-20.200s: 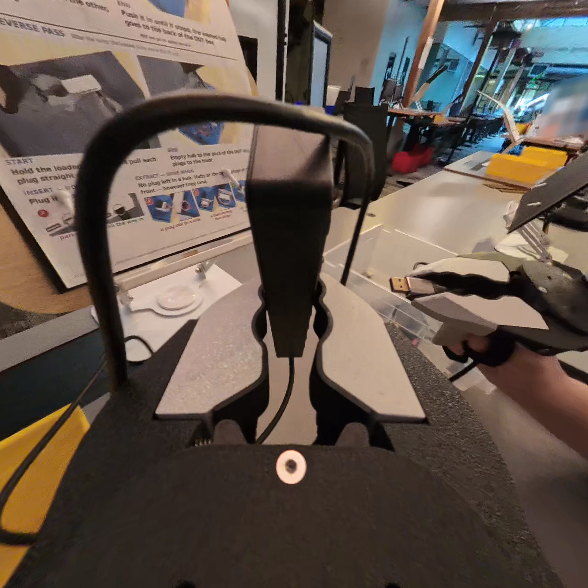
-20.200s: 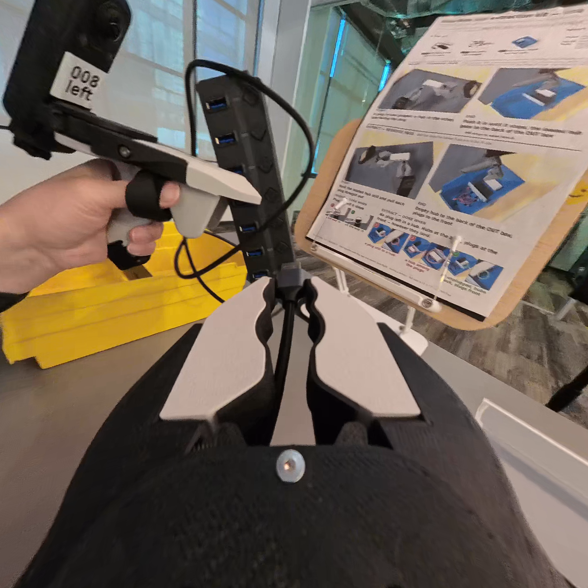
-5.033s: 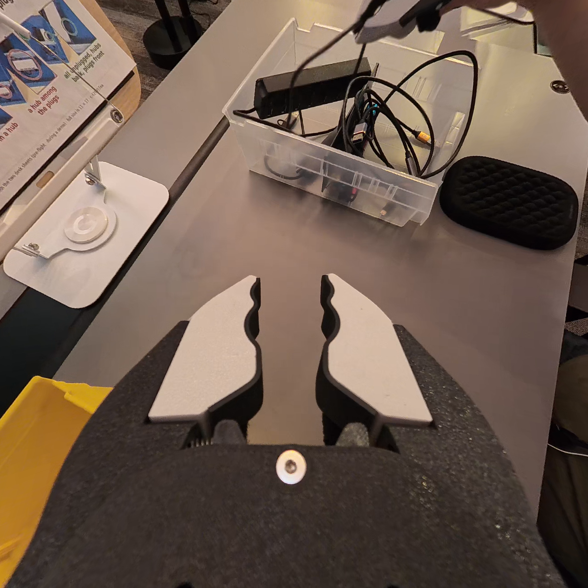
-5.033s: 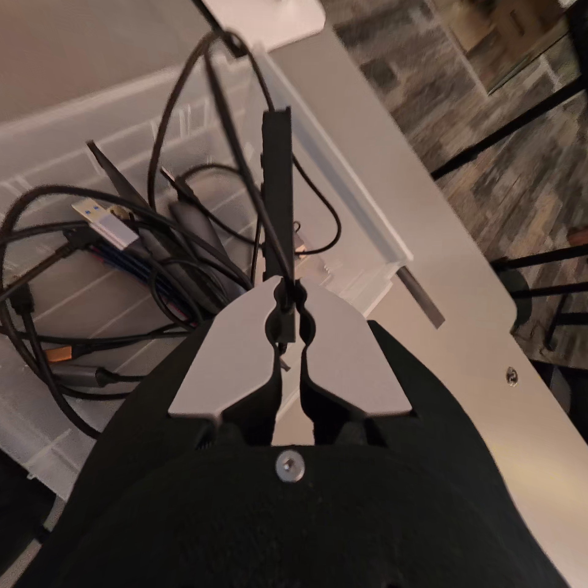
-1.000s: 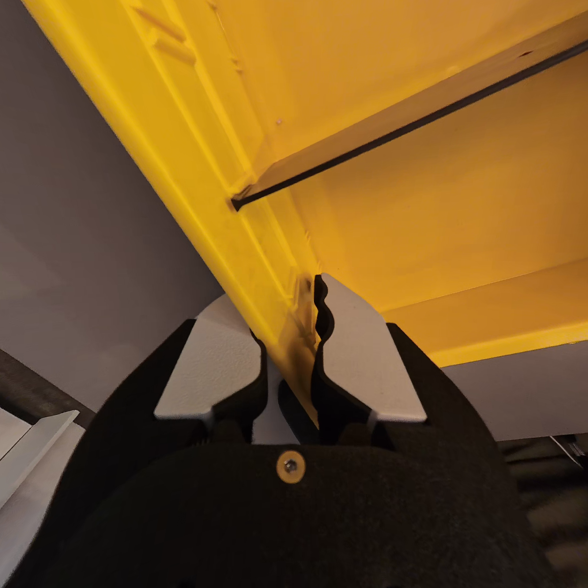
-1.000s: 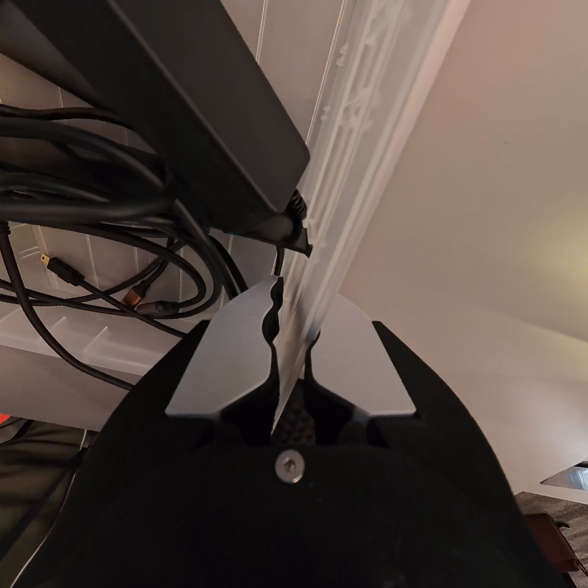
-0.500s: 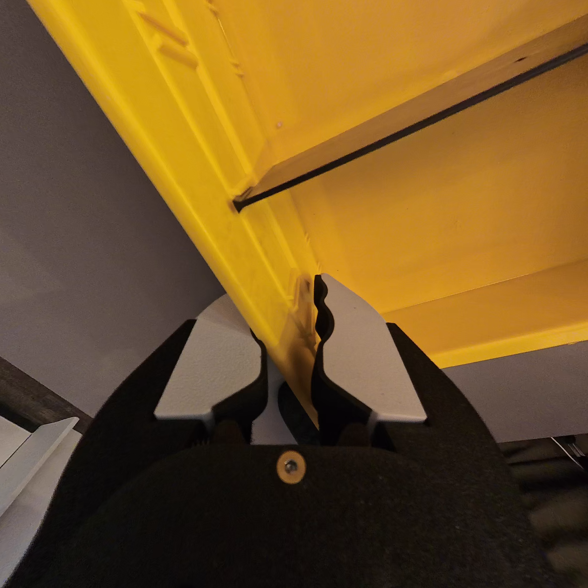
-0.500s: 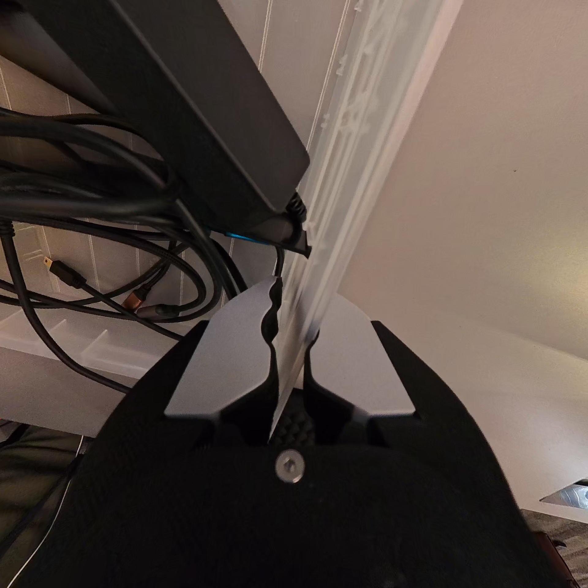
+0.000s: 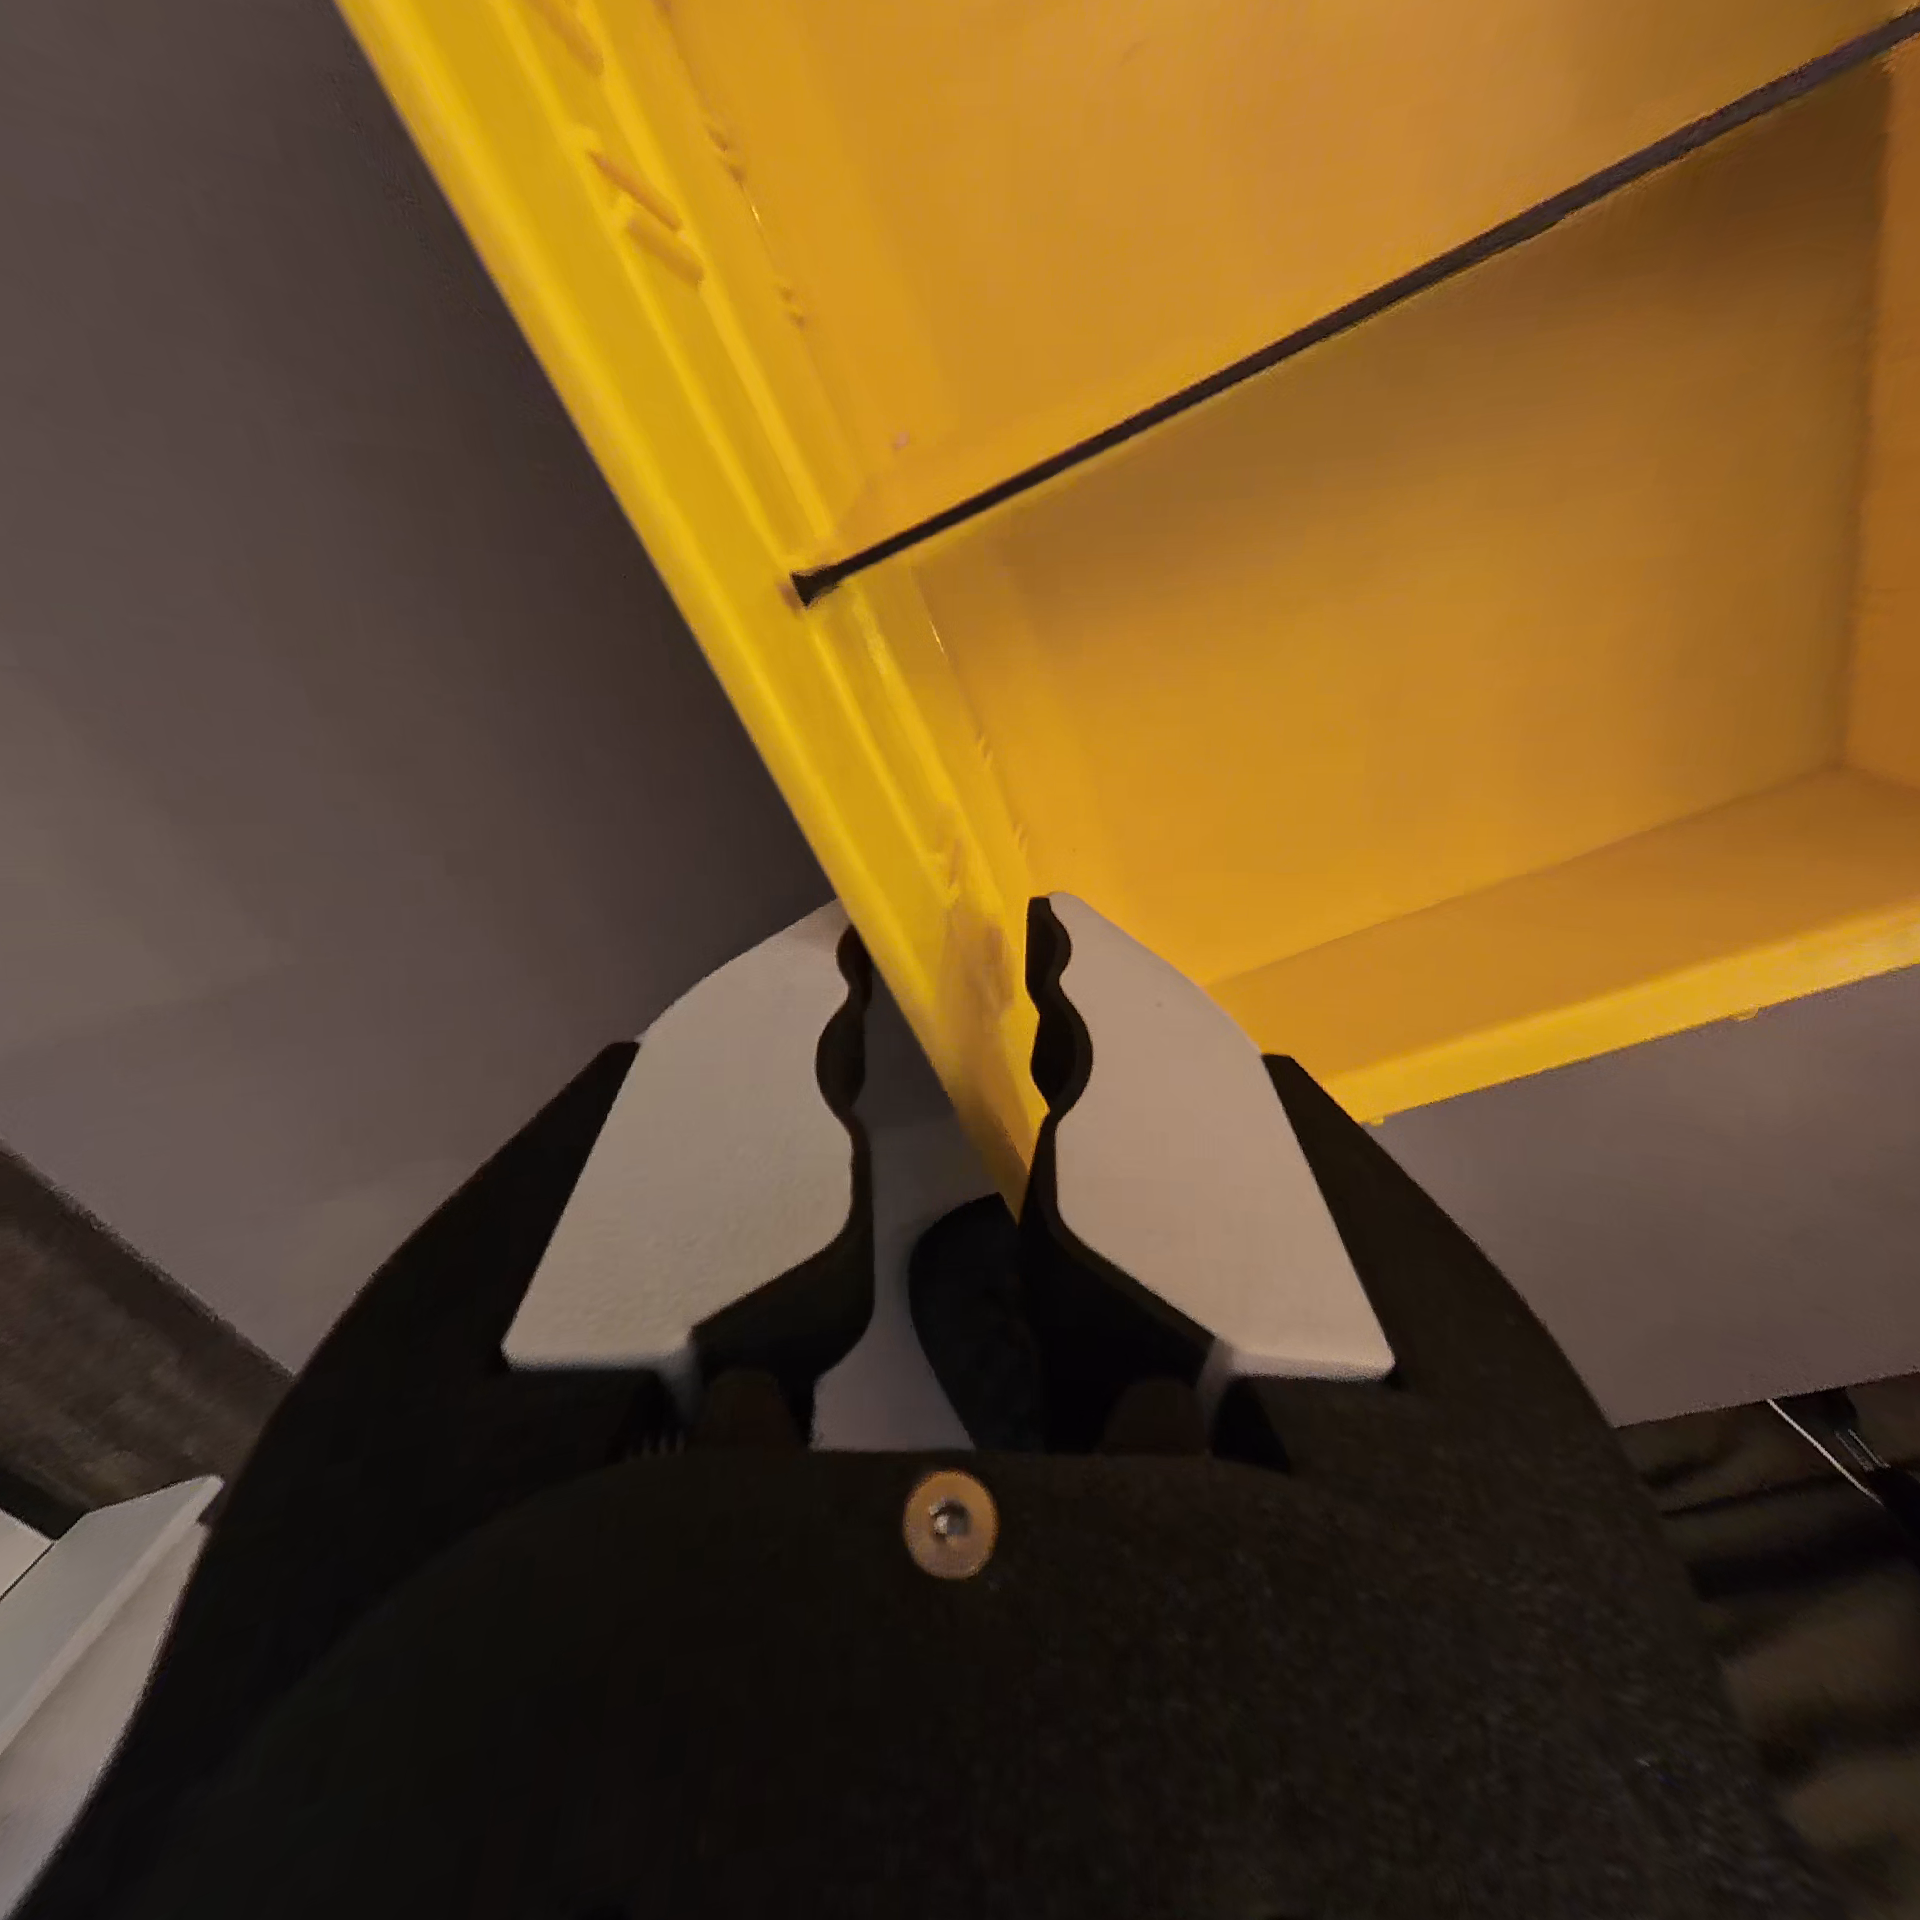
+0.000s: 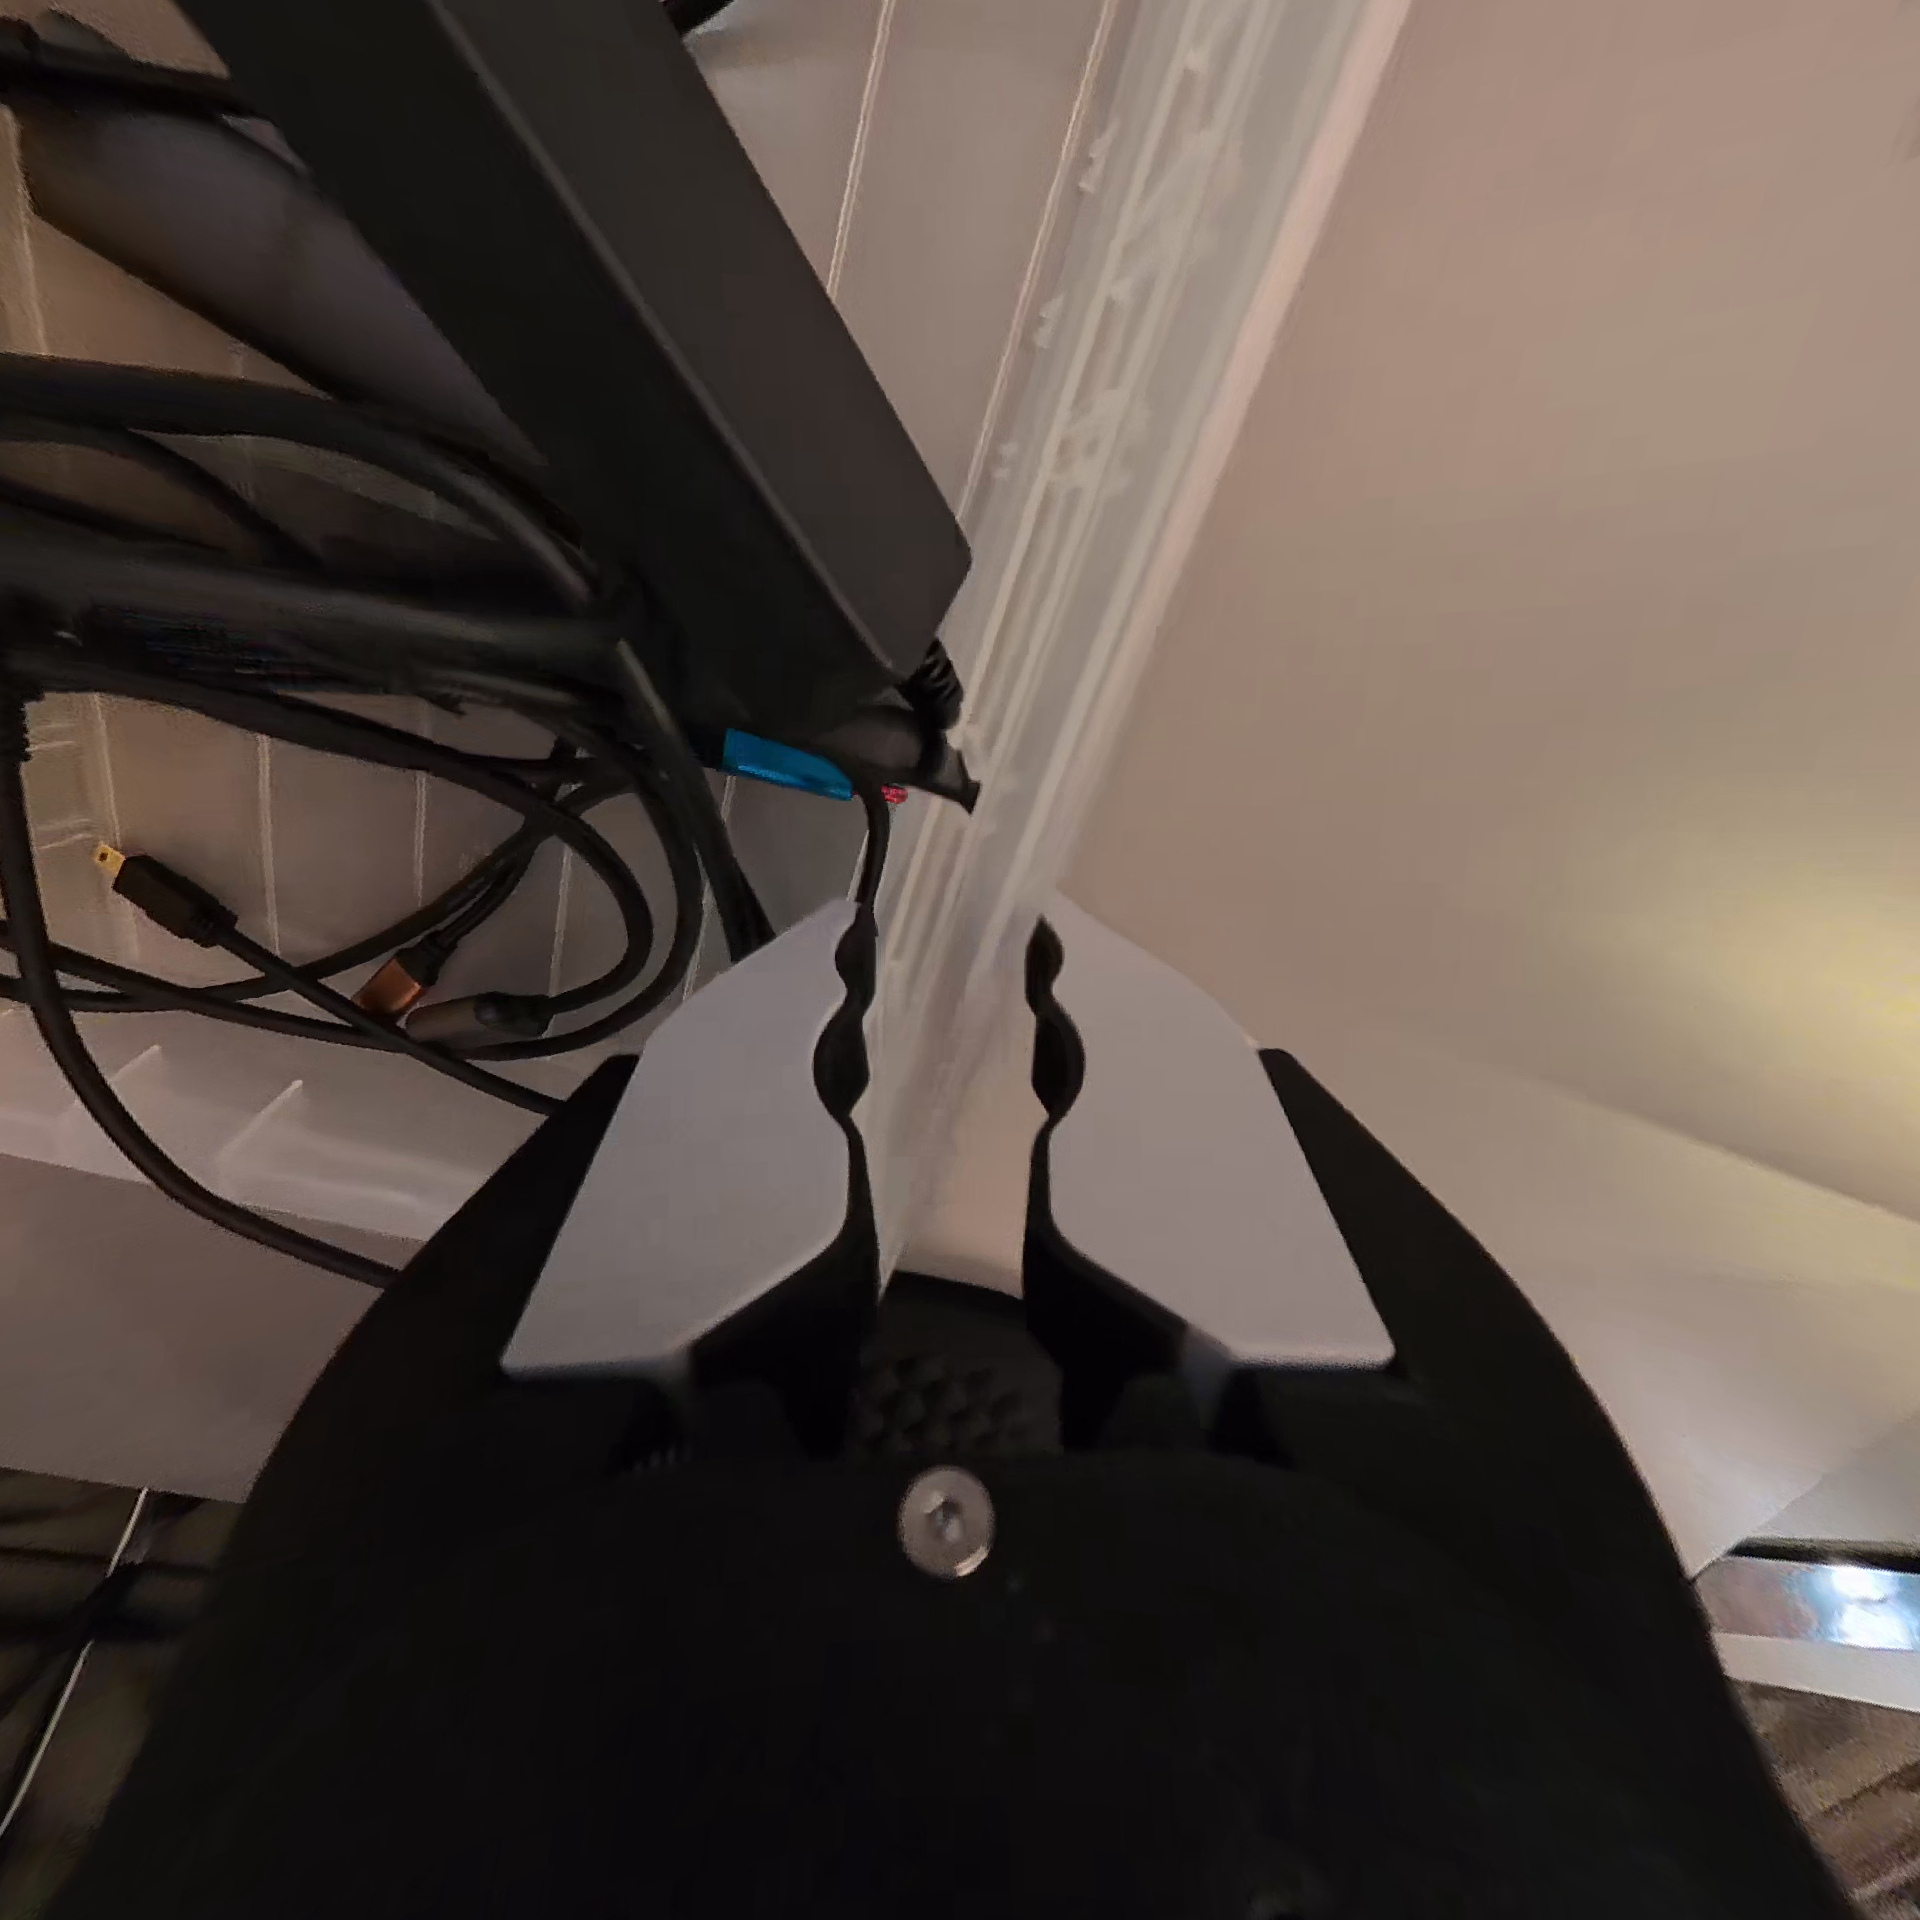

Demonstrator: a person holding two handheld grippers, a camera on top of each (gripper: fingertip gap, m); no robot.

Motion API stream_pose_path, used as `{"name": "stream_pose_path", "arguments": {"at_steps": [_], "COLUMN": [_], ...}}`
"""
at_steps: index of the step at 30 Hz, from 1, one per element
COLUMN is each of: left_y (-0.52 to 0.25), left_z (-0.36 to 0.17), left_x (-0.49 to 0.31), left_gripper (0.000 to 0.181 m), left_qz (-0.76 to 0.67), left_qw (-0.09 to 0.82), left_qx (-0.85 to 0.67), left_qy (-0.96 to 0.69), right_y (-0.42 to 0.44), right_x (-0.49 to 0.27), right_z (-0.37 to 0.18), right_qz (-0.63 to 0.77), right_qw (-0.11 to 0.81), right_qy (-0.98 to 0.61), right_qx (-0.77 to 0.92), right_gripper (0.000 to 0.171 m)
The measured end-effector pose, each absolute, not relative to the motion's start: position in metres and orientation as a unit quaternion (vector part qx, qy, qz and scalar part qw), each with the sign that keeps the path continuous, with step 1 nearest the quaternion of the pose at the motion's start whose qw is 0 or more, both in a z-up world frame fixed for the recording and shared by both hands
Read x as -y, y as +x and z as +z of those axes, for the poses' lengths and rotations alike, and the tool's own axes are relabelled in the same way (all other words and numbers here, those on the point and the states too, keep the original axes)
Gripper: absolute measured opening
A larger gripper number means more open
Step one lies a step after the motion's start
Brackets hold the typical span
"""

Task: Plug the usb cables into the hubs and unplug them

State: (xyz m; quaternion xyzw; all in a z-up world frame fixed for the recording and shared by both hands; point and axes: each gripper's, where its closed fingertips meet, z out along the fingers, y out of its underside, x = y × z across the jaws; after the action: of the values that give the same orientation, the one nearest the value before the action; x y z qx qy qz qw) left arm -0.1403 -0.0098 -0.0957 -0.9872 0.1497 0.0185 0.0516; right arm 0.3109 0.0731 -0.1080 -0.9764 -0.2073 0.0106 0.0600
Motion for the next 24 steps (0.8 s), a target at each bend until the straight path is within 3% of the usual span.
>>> {"name": "stream_pose_path", "arguments": {"at_steps": [6, 13, 19, 24], "left_y": [-0.139, -0.138, -0.127, -0.105], "left_z": [-0.062, -0.012, 0.01, 0.012], "left_x": [0.012, 0.019, 0.03, 0.032], "left_gripper": [0.028, 0.025, 0.024, 0.024], "left_qz": [0.01, -0.007, -0.034, -0.044], "left_qw": [0.119, 0.221, 0.262, 0.263], "left_qx": [-0.153, -0.173, -0.206, -0.253], "left_qy": [-0.981, -0.96, -0.942, -0.93], "right_y": [0.323, 0.289, 0.204, 0.121], "right_x": [-0.078, -0.069, -0.012, 0.005], "right_z": [-0.062, 0.038, 0.044, 0.0], "right_qz": [0.011, 0.058, 0.114, 0.157], "right_qw": [0.155, 0.379, 0.366, 0.267], "right_qy": [-0.972, -0.905, -0.883, -0.889], "right_qx": [0.177, 0.184, 0.272, 0.337], "right_gripper": [0.03, 0.028, 0.026, 0.027]}}
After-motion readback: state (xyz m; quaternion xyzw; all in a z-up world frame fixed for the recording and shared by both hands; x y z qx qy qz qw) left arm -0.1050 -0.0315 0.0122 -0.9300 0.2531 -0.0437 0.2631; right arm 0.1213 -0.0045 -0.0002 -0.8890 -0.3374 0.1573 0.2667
